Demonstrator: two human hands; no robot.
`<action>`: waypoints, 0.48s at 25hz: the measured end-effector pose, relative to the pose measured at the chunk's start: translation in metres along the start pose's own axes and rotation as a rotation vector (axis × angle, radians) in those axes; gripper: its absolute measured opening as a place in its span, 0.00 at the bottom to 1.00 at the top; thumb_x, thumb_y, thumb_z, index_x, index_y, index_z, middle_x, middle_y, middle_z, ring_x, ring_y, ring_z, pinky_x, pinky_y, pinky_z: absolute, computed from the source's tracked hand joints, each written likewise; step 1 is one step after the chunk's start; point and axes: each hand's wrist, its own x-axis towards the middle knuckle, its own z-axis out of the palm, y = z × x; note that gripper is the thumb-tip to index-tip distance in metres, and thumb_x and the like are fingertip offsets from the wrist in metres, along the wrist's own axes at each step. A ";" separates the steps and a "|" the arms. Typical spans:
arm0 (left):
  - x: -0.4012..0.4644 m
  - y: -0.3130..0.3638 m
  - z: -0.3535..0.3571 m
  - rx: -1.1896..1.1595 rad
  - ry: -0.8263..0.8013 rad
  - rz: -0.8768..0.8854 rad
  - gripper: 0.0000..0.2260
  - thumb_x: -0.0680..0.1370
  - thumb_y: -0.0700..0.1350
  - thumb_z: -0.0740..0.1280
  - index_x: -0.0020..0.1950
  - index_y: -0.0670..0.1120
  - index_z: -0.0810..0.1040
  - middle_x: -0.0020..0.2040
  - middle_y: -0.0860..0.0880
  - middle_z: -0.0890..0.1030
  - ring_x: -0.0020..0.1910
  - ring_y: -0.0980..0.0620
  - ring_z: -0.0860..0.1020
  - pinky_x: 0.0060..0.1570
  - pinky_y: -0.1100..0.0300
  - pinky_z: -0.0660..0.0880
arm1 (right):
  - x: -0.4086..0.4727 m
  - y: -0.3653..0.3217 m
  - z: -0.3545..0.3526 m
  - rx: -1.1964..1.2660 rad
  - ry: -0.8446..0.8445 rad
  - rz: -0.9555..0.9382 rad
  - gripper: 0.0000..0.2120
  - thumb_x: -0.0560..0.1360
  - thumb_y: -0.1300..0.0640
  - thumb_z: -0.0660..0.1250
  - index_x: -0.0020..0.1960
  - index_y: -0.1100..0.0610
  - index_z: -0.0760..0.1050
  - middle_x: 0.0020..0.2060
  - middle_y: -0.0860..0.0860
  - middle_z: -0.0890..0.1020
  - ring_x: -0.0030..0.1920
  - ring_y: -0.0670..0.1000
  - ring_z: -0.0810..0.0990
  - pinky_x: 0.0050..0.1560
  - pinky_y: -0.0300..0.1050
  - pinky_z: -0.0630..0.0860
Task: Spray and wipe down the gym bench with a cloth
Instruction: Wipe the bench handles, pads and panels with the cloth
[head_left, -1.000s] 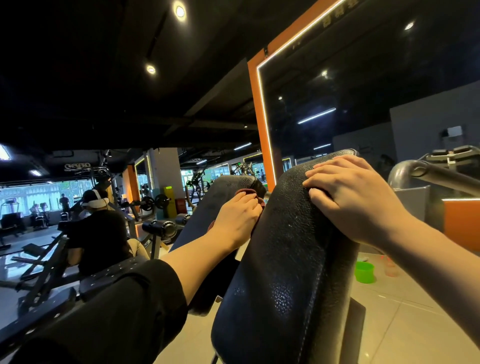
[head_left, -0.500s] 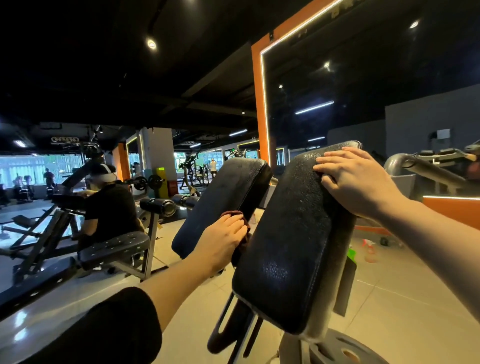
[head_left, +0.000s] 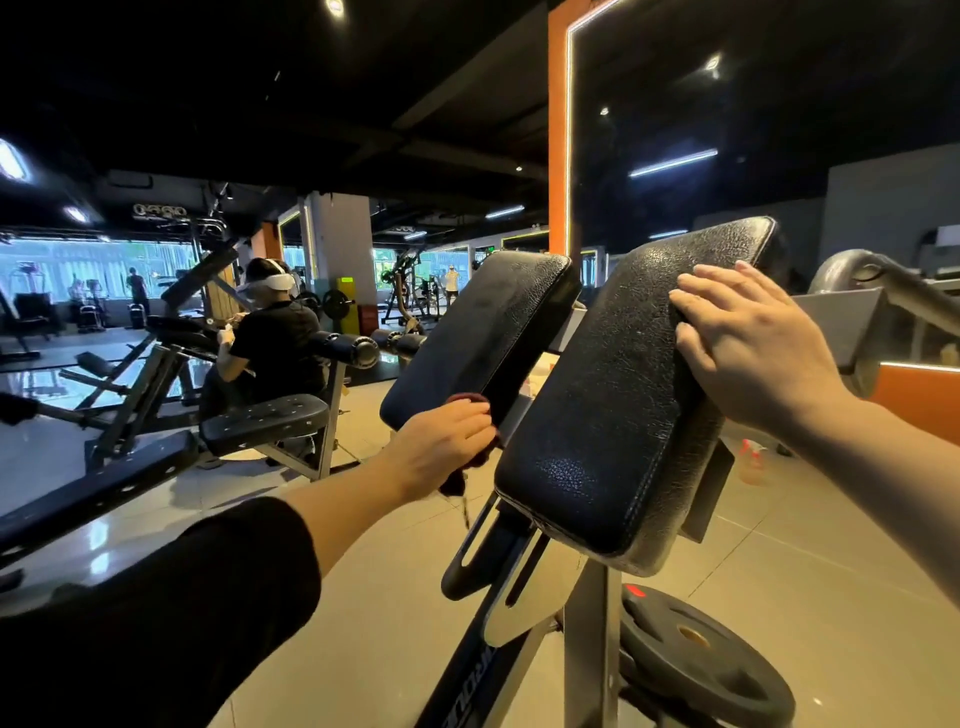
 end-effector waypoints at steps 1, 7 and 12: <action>0.015 -0.001 -0.001 0.006 0.021 -0.020 0.26 0.63 0.47 0.81 0.59 0.44 0.80 0.57 0.47 0.82 0.59 0.47 0.79 0.62 0.58 0.65 | -0.002 0.000 0.001 0.002 0.001 0.007 0.30 0.77 0.48 0.47 0.63 0.66 0.76 0.63 0.62 0.77 0.68 0.60 0.72 0.73 0.55 0.59; 0.033 0.007 0.011 0.010 -0.053 -0.028 0.27 0.61 0.47 0.82 0.58 0.46 0.82 0.57 0.48 0.82 0.60 0.48 0.79 0.65 0.56 0.61 | -0.002 0.003 -0.001 0.026 -0.004 -0.022 0.30 0.78 0.47 0.46 0.64 0.64 0.76 0.64 0.60 0.77 0.68 0.59 0.72 0.73 0.55 0.60; 0.048 -0.019 -0.002 0.031 -0.026 0.076 0.20 0.67 0.43 0.78 0.58 0.45 0.81 0.57 0.46 0.82 0.60 0.45 0.79 0.63 0.57 0.71 | 0.014 0.009 -0.010 -0.028 0.059 -0.096 0.27 0.73 0.44 0.51 0.48 0.59 0.83 0.48 0.56 0.85 0.52 0.57 0.81 0.55 0.51 0.72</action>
